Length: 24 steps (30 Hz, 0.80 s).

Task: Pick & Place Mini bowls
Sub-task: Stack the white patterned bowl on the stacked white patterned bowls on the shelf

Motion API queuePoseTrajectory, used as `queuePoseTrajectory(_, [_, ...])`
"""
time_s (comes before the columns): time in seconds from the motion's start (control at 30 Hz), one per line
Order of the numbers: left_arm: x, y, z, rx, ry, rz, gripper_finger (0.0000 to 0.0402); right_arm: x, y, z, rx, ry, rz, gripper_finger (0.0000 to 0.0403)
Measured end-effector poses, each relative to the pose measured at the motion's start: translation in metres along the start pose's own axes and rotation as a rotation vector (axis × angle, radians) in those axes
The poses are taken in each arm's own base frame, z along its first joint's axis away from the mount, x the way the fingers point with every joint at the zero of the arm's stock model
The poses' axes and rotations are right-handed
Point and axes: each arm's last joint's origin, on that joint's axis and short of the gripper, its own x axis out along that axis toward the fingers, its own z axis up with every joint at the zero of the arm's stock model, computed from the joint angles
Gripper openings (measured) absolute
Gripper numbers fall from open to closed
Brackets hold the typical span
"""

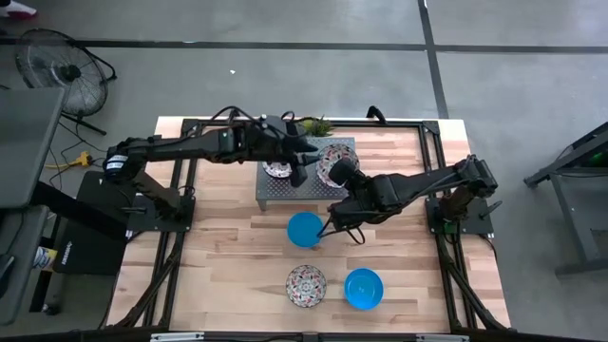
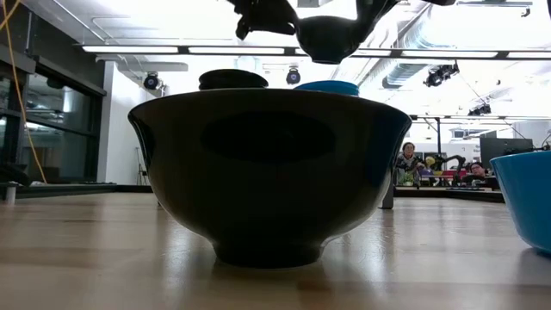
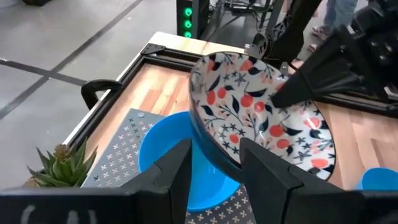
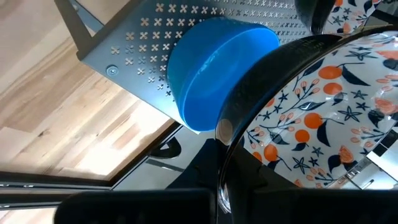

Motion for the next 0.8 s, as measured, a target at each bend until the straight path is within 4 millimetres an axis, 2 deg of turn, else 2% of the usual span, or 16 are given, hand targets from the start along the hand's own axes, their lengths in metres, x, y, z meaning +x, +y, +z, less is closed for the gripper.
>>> queuePoseTrajectory(0.27, [0.012,-0.002,-0.005,-0.066,0.031,-0.064,0.0129,0.000,0.000,0.000,-0.028,0.006,-0.010,0.0000])
queuePoseTrajectory(0.33, [0.022,-0.003,-0.007,-0.080,0.034,-0.073,0.0129,0.000,0.000,0.000,-0.037,0.007,-0.008,0.0000])
queuePoseTrajectory(0.53, [0.033,-0.003,-0.014,-0.116,0.067,-0.063,0.0129,-0.002,0.001,0.002,-0.077,-0.010,-0.005,0.0000])
queuePoseTrajectory(0.8, [0.035,-0.003,-0.017,-0.171,0.085,-0.066,0.0128,-0.002,0.002,0.004,-0.102,-0.027,0.003,0.0000])
